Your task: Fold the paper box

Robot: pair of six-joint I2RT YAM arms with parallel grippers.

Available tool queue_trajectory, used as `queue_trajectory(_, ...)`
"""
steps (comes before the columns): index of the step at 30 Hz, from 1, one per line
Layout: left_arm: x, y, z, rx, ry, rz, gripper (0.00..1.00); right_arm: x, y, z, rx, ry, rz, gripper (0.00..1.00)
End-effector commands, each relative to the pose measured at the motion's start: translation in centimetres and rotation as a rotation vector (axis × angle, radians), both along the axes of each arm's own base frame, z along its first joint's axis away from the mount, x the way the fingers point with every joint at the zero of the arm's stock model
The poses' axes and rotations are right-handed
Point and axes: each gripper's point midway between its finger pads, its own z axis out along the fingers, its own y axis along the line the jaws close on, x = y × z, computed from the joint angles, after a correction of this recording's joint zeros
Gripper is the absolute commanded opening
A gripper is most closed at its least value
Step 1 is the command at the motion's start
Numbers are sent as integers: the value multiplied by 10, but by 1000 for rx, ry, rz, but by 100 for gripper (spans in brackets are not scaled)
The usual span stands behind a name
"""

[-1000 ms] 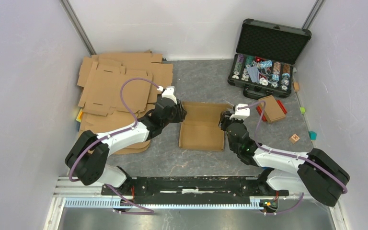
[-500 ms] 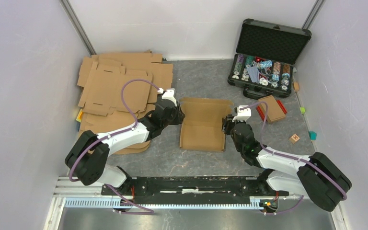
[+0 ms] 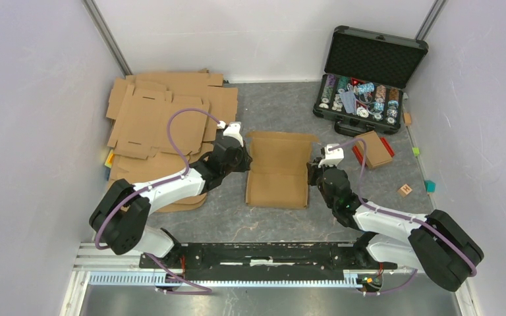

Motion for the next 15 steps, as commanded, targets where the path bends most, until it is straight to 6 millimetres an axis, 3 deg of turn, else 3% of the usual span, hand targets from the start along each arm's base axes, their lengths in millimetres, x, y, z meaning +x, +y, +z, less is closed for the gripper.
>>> queue_trajectory(1,0,-6,9,-11,-31,-33,8,5,6,14,20,-19,7,9)
queue_trajectory(4,0,-6,9,-7,-31,-32,6,7,2,13,9,-9,-23,10)
queue_trajectory(7,0,-5,9,-4,-32,-30,4,9,-1,12,1,-8,-45,28)
queue_trajectory(15,1,2,7,22,-43,-11,2,17,-12,17,-57,-1,-89,38)
